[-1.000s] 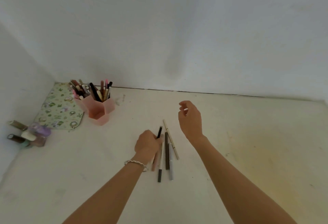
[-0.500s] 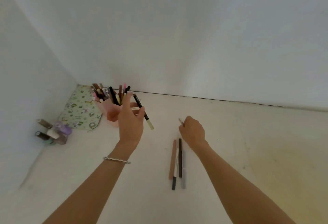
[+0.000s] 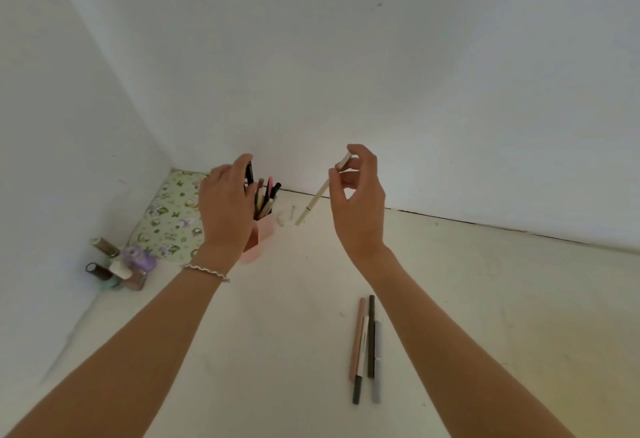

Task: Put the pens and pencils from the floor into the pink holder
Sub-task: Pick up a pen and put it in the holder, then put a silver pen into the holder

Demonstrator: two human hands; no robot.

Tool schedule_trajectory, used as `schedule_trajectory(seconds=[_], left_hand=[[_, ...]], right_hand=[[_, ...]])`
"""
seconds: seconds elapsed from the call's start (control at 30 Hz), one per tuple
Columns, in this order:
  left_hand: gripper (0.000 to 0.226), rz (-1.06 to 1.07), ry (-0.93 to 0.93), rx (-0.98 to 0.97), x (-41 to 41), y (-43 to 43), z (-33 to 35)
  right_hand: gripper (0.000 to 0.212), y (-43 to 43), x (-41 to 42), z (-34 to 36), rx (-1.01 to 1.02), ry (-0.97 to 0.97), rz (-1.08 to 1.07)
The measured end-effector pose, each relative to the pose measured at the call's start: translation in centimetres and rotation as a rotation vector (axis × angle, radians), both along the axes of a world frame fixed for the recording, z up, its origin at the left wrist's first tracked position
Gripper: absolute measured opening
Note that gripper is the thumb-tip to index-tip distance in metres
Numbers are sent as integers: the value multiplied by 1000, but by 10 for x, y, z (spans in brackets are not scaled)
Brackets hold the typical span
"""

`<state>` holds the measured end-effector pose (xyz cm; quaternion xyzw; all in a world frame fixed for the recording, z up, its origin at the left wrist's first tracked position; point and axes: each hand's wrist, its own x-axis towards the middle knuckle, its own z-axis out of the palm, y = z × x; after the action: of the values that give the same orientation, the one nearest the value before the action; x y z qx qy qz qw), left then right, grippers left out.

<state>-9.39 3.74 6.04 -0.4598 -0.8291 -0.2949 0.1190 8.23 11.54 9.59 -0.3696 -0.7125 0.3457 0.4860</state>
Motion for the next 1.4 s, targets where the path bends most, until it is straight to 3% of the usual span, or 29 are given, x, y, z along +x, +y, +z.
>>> schedule_trajectory(seconds=[0.1,0.2,0.37,0.53,0.63,0.7,0.8,0.9,1.1,1.3,1.4], left_hand=[[21,16,226,-169,-7,0,-11],[32,46,268,-25,-15,-4,-6],[40,47,178,210,-26,-11,21],[42,13,56,218,-20,-26,28],[36,-14,2,210,-1,-31,21],[27,-71,-140,134,24,-32,13],[20,-157,-488,-234,78,-28,-7],[16,-171,-675,-503,134,-25,-36],[26,-190,-566,-737,199,-22,-75],[28,-139,-511,-740,217,-17,-86],[22,-111,-564,-720,211,-13,-83]], right_hand=[[34,-3,-13,-5,4,15,17],[34,-6,-31,-10,-28,44,33],[31,-11,-61,-23,13,-33,87],[17,-19,-68,-53,355,-334,120],[30,-22,-56,-60,329,-289,49],[35,-18,-40,-58,228,-224,-18],[35,-8,-11,-54,122,-191,-86],[34,-2,23,-51,98,-207,-151],[29,-2,91,-49,69,-253,-246],[28,-9,136,-56,14,-322,-305],[21,-16,150,-64,-192,-471,-227]])
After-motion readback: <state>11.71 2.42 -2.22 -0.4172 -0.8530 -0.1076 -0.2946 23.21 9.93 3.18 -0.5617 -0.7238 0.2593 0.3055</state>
